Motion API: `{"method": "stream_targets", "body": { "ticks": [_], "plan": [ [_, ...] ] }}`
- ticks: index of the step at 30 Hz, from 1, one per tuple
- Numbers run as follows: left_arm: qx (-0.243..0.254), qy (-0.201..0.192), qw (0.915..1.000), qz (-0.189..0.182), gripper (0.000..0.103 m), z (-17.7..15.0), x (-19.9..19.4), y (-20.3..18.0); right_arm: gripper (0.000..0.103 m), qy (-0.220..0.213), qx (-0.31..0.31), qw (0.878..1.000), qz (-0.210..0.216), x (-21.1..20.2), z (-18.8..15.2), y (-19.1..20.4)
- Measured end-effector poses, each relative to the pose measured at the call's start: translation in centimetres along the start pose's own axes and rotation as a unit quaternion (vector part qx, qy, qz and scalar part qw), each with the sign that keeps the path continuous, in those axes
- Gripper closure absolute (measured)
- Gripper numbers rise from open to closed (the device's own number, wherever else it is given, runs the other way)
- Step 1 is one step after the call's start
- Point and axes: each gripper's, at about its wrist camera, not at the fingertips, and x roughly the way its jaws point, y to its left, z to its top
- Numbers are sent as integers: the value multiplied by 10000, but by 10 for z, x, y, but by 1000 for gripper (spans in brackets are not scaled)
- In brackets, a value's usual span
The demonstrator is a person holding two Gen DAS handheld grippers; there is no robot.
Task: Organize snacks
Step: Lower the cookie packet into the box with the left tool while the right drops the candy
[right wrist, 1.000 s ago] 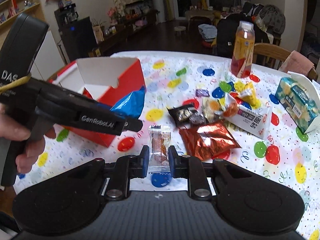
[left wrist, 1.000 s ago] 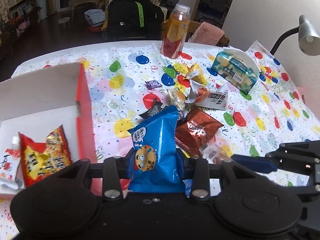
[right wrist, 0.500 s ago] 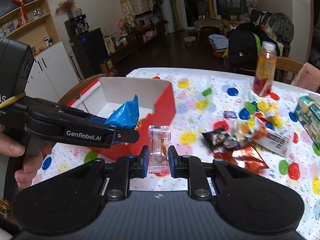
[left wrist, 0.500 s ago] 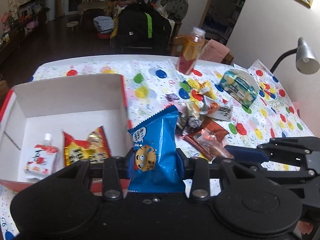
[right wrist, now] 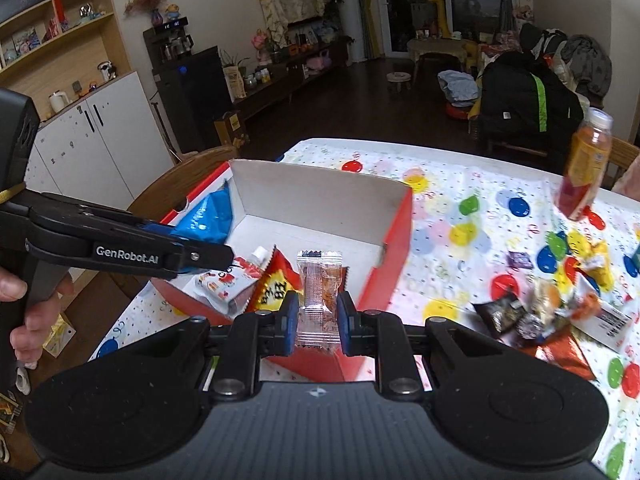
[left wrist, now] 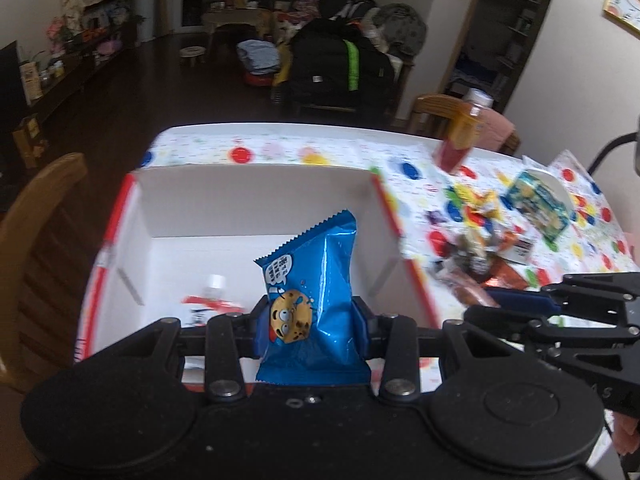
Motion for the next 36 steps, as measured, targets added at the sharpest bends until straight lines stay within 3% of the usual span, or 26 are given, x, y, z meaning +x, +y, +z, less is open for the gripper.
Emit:
{"method": "stream_targets", "body": {
  "ticks": [13, 25, 36],
  "plan": [
    [136, 328, 9982, 479, 65, 21, 43, 65, 83, 468, -216, 9981, -343, 83, 27, 25],
    [449, 836, 9939, 571, 65, 30, 100, 69, 83, 986, -217, 9931, -594, 142, 37, 25],
    [886, 1375, 9843, 656, 65, 28, 133, 60, 83, 1183, -287, 9904, -649, 156, 34, 27]
  ]
}}
